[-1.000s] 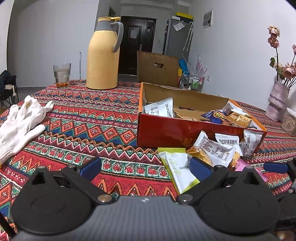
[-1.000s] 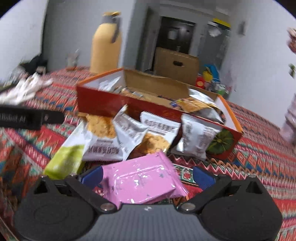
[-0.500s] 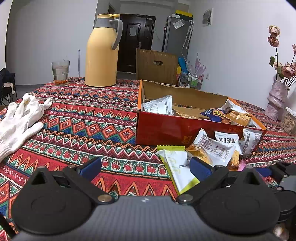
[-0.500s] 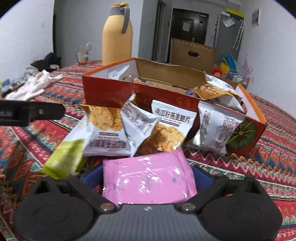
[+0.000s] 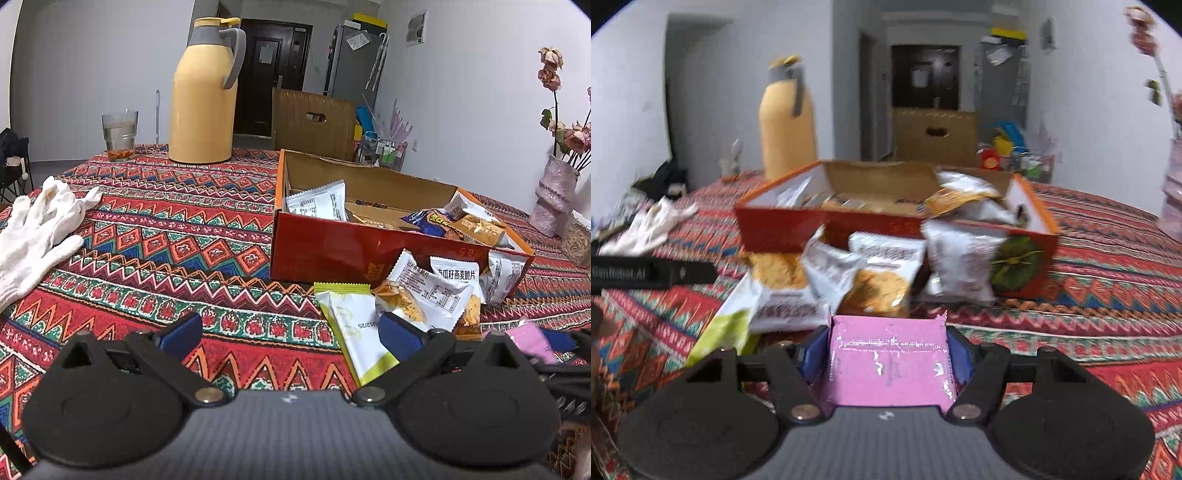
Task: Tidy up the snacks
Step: 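Grasp the green-and-white bar packet with the left gripper while the right gripper holds the pink packet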
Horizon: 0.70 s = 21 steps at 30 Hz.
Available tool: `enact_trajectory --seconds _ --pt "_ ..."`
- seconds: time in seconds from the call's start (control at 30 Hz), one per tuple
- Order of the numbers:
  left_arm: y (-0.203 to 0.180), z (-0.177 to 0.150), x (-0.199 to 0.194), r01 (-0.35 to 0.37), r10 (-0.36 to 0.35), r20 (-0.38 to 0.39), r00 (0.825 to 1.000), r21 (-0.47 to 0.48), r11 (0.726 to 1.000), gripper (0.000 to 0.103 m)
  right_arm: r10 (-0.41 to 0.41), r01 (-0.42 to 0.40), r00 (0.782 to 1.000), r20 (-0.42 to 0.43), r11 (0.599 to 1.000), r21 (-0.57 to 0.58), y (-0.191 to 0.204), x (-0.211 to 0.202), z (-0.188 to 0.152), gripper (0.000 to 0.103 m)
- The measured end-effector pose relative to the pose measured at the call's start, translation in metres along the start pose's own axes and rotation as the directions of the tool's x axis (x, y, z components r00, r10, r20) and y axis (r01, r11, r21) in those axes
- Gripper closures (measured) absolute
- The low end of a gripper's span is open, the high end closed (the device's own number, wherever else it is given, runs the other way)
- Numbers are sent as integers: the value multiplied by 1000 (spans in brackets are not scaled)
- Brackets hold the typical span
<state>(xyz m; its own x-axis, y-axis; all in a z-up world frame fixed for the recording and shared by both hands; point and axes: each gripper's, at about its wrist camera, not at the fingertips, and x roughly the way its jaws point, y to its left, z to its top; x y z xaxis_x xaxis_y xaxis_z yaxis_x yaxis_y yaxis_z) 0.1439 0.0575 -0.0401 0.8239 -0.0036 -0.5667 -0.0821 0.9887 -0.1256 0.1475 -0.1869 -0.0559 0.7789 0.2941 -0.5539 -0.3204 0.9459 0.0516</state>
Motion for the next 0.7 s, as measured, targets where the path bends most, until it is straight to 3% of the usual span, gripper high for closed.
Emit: enact_trajectory --seconds 0.27,0.43,0.7 --pt "-14 3 12 -25 30 -100 995 45 999 0 -96 91 995 32 987 133 -42 -10 -4 37" --pt "-32 5 20 -41 51 -156 986 67 997 0 -93 82 994 54 981 177 -50 -10 -7 37" --pt "-61 6 36 -123 143 -190 971 115 986 0 -58 39 995 86 977 210 -54 -16 -12 37"
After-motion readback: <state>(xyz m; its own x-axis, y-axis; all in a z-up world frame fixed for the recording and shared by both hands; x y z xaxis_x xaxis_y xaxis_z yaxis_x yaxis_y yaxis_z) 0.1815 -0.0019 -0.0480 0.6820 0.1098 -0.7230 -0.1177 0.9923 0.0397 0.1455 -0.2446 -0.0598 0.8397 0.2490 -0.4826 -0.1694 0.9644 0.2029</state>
